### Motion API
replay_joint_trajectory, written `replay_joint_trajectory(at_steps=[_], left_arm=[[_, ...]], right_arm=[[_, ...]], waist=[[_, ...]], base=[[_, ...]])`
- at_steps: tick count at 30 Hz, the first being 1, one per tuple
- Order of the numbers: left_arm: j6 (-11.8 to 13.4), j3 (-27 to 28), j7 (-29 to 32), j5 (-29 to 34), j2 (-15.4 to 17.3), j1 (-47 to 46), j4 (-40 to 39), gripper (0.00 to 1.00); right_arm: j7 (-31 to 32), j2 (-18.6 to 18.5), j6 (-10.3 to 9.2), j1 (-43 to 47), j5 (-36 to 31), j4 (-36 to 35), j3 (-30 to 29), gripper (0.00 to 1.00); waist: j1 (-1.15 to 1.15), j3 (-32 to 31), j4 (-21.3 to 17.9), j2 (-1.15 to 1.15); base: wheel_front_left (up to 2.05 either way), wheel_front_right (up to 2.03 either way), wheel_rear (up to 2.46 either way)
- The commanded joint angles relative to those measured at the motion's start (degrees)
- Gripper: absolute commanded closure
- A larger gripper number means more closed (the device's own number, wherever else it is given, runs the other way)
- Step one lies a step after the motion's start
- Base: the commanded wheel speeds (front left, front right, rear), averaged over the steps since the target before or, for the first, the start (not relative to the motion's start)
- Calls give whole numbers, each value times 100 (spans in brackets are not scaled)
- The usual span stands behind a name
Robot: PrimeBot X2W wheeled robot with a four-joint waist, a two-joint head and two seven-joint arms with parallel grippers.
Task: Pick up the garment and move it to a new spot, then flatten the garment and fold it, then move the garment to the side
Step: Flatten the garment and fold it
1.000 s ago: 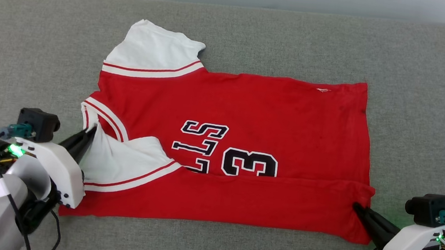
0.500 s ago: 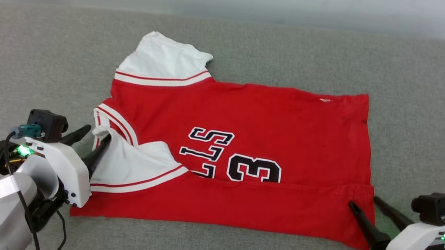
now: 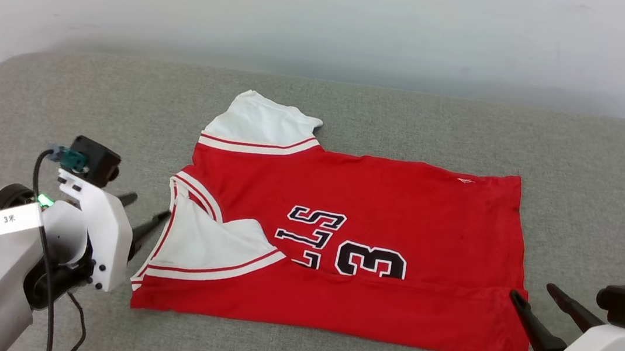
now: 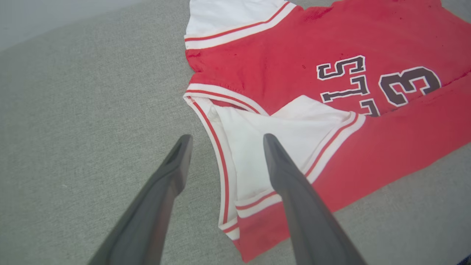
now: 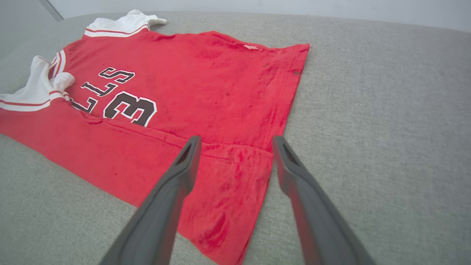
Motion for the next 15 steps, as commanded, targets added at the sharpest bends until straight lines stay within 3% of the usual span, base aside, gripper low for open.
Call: replay_joint_trajectory(at_steps=[1, 8, 15], left_arm=[[-4, -108, 362, -116, 91, -109, -84, 0], [-4, -449, 1715, -499, 203, -284, -326, 0], [20, -707, 2464, -577, 180, -322, -245, 0]], right_arm=[[55, 58, -5, 115, -65, -64, -65, 0], [258, 182, -5, 263, -170, -252, -221, 0], [386, 251, -5, 318, -220, -381, -305, 0]], waist=[[1, -51, 38, 0], [1, -97, 34, 0], [1, -31, -35, 0]], base=[[0, 0, 0], [0, 0, 0], [0, 0, 0]])
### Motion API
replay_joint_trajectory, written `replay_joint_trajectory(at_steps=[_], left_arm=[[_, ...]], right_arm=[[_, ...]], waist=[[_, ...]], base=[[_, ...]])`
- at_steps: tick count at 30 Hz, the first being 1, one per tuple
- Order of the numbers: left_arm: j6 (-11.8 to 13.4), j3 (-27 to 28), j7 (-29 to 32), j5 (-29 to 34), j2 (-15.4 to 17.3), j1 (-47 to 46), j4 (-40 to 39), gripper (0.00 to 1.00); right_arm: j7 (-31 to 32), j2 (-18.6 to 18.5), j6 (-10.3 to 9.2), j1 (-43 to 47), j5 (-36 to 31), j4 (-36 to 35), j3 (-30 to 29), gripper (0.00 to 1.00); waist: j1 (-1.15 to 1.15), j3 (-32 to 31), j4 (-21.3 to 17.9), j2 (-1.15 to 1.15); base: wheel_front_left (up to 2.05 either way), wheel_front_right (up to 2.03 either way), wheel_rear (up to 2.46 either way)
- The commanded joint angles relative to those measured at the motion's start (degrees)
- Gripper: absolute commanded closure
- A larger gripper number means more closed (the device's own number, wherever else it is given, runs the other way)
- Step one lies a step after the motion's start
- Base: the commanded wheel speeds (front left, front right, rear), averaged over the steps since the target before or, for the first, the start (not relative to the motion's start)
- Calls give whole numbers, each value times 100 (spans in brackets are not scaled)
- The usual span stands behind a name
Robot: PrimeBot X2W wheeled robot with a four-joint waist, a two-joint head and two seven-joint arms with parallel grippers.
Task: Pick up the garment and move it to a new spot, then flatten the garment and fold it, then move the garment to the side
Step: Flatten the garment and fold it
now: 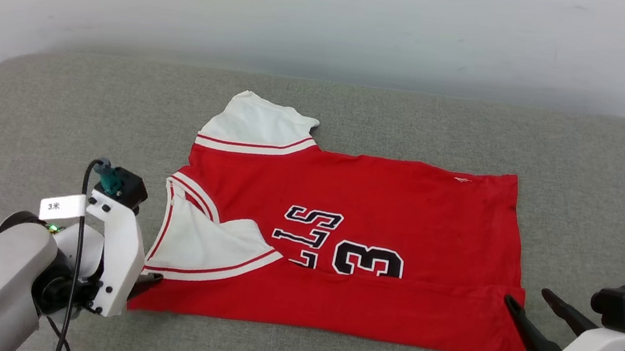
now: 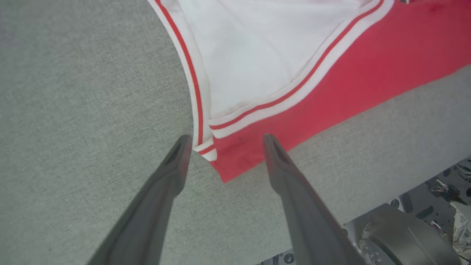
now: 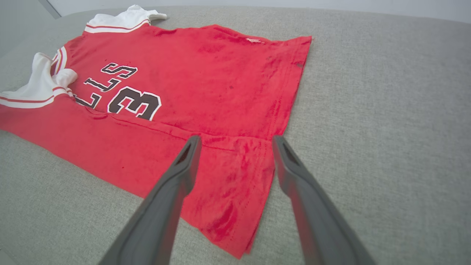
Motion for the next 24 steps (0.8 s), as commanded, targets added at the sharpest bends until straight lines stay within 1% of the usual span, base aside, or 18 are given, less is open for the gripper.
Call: replay_joint_trajectory(at_steps=[1, 5, 13, 16, 20, 22, 23, 24], left_arm=[[13, -84, 138, 49, 0, -83, 39, 0], [10, -210, 305, 112, -12, -125, 197, 0], [3, -308, 324, 67, -112, -37, 691, 0], [5, -429, 375, 108, -164, 35, 912, 0], [4, -705, 411, 148, -306, 221, 1052, 0], [1, -770, 340, 82, -455, 322, 1089, 0], [0, -828, 329, 93, -502, 351, 1100, 29], [-9, -891, 298, 87, -544, 364, 1090, 98]], right_arm=[[21, 47, -5, 43, -8, -46, -30, 0], [59, 61, -5, -18, -34, -96, -56, 0], [67, 100, -5, -180, -33, -126, -16, 0], [46, 104, -5, -223, -28, -109, 2, 0], [35, 94, -5, -294, 1, -76, 24, 0], [18, 86, -5, -297, 7, -60, 27, 0], [18, 80, -5, -299, 12, -45, 34, 0], [26, 71, -5, -313, 19, -35, 44, 0]], waist=[[1, 51, -25, 0], [1, 167, -65, 0], [1, 386, -165, 0], [1, 454, -192, 0], [1, 509, -207, 0], [1, 522, -198, 0], [1, 519, -194, 0], [1, 511, -188, 0]], base=[[0, 0, 0], [0, 0, 0], [0, 0, 0], [0, 0, 0], [0, 0, 0], [0, 0, 0], [0, 0, 0], [0, 0, 0]])
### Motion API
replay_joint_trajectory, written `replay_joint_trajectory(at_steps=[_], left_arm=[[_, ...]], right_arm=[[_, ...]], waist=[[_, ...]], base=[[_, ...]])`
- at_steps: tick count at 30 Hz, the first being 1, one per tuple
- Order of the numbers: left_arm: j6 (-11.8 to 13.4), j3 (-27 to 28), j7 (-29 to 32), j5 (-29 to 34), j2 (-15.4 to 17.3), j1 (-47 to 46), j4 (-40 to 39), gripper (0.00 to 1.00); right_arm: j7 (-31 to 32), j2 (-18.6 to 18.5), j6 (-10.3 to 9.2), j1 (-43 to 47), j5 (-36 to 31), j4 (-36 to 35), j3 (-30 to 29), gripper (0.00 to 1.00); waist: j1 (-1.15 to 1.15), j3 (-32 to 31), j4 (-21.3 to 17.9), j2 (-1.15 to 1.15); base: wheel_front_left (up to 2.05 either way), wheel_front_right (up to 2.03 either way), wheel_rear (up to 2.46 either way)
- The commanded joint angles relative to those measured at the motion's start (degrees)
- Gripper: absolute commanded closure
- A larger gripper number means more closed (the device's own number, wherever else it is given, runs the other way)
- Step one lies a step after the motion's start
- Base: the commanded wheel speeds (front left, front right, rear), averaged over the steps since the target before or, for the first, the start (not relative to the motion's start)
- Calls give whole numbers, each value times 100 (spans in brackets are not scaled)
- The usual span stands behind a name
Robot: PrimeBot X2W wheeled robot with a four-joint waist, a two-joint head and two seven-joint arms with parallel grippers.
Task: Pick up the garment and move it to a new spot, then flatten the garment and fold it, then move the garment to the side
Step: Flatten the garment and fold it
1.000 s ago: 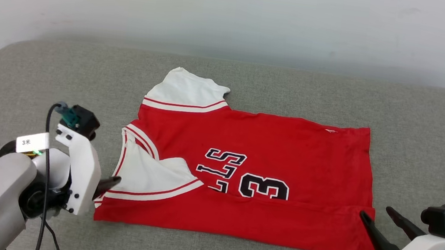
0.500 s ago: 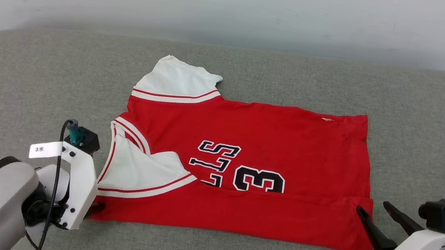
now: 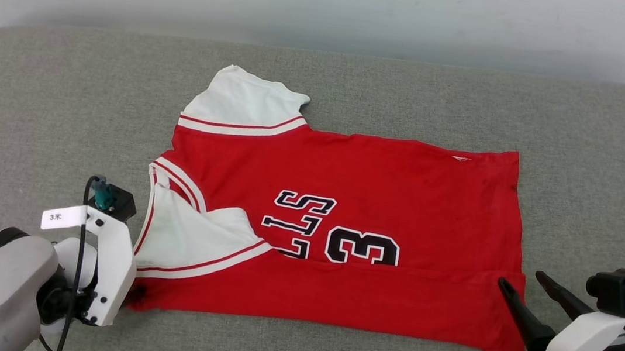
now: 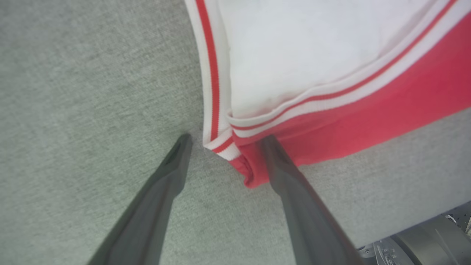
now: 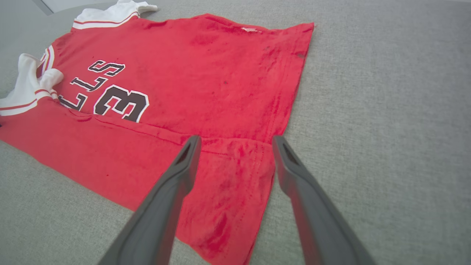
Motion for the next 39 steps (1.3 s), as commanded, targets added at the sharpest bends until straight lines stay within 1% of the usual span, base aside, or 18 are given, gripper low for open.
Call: replay_joint_trajectory(at_steps=[1, 3, 7, 8, 13, 15, 19, 23, 27, 32, 35, 39], left_arm=[[0, -358, 19, -52, -316, 439, 94, 100], [-1, -395, -74, -101, -307, 407, 41, 100], [4, -426, -271, -111, -86, 221, -54, 100], [4, -426, -271, -111, -86, 221, -54, 100], [4, -424, -602, -136, 145, 26, -285, 100], [4, -438, -740, -119, 224, -44, -412, 100], [3, -423, -960, -85, 351, -135, -638, 100], [3, -443, -1074, -31, 409, -200, -830, 100], [24, -395, -1156, -26, 386, -238, -945, 100], [40, -398, -1201, 39, 331, -326, -1025, 100], [38, -396, -1216, 60, 304, -380, -1060, 100], [34, -396, -1262, 95, 290, -411, -1073, 100]], right_arm=[[-6, -21, -5, -78, 22, 17, 28, 0], [15, -80, -5, -119, 1, 1, 47, 0], [114, -268, -5, -225, -66, -38, 175, 0], [114, -268, -5, -225, -66, -38, 175, 0], [466, -657, -5, -397, -48, -164, 287, 0], [762, -884, -5, -472, 3, -264, 363, 0], [1627, -1285, -5, -597, 190, -518, 519, 0], [2485, -1528, -5, -691, 380, -695, 651, 0], [3241, -1522, -6, -750, 562, -660, 841, 0], [3801, -1337, -5, -808, 647, -356, 1087, 0], [3863, -1147, -6, -904, 651, -65, 1149, 0], [3738, -876, -6, -967, 581, 462, 1247, 0]], waist=[[1, -27, 14, 0], [1, -81, 30, 0], [1, -241, 62, 0], [1, -241, 62, 0], [1, -410, 117, 0], [1, -451, 138, 0], [1, -493, 177, 0], [1, -493, 219, 0], [1, -462, 261, 0], [1, -390, 330, 0], [1, -325, 361, 0], [1, -232, 401, 0]], base=[[0, 0, 0], [0, 0, 0], [0, 0, 0], [0, 0, 0], [0, 0, 0], [0, 0, 0], [0, 0, 0], [0, 0, 0], [0, 0, 0], [0, 0, 0], [0, 0, 0], [0, 0, 0]])
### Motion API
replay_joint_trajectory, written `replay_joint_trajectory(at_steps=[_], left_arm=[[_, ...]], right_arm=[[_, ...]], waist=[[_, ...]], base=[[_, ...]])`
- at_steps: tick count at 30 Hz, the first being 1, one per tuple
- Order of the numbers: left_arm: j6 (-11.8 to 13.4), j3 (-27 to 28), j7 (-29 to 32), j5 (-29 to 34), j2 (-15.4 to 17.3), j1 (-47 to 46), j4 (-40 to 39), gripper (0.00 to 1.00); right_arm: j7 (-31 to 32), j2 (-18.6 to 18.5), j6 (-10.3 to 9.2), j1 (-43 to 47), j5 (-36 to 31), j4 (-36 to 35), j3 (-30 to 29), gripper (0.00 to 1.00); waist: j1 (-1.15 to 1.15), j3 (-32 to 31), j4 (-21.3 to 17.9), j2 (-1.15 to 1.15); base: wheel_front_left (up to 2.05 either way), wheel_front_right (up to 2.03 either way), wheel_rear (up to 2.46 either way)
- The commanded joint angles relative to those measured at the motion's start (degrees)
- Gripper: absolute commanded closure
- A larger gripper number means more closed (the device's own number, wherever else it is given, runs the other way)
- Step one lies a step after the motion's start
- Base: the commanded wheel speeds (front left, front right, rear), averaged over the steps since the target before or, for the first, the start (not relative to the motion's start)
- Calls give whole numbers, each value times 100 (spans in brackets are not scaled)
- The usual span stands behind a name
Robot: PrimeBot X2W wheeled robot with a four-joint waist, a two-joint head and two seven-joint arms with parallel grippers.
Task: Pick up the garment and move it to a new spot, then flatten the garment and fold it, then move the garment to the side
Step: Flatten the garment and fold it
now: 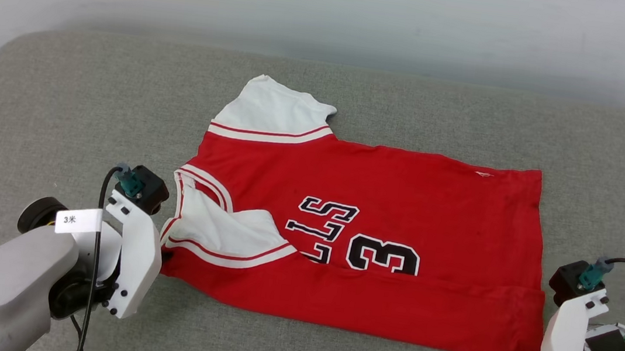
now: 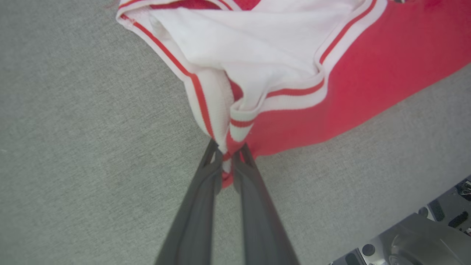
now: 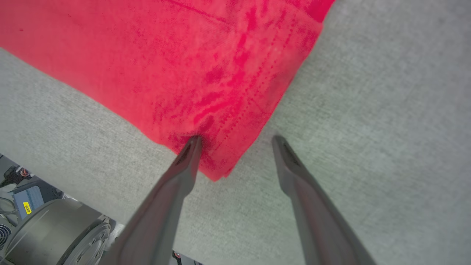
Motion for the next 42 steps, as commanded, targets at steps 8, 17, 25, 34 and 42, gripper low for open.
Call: replay_joint_trajectory(at_steps=[8, 17, 25, 34, 42], left_arm=[[-11, -9, -64, 17, -45, -109, 21, 100], [-11, -18, -175, -91, -96, 90, 161, 100], [12, 19, -374, -236, 43, 398, 159, 100], [174, -20, -448, -349, 425, 838, -322, 100], [419, -38, -519, -529, 712, 1291, -746, 100]], right_arm=[[-271, 387, -5, -40, -23, 944, 700, 0], [-831, 282, -4, -372, 211, 1087, 1128, 100], [-1424, -168, -6, -373, 537, 773, 1133, 100], [-1524, -625, -6, 68, 682, 107, 832, 100], [-1392, -903, -8, 763, 594, -410, 333, 100]], waist=[[-1, 172, 92, 0], [-1, 105, 39, 0], [-1, -310, -21, 0], [-1, -592, -64, 0], [-1, -576, -60, 0]], base=[[0, 0, 0], [0, 0, 0], [0, 0, 0], [0, 0, 0], [0, 0, 0]])
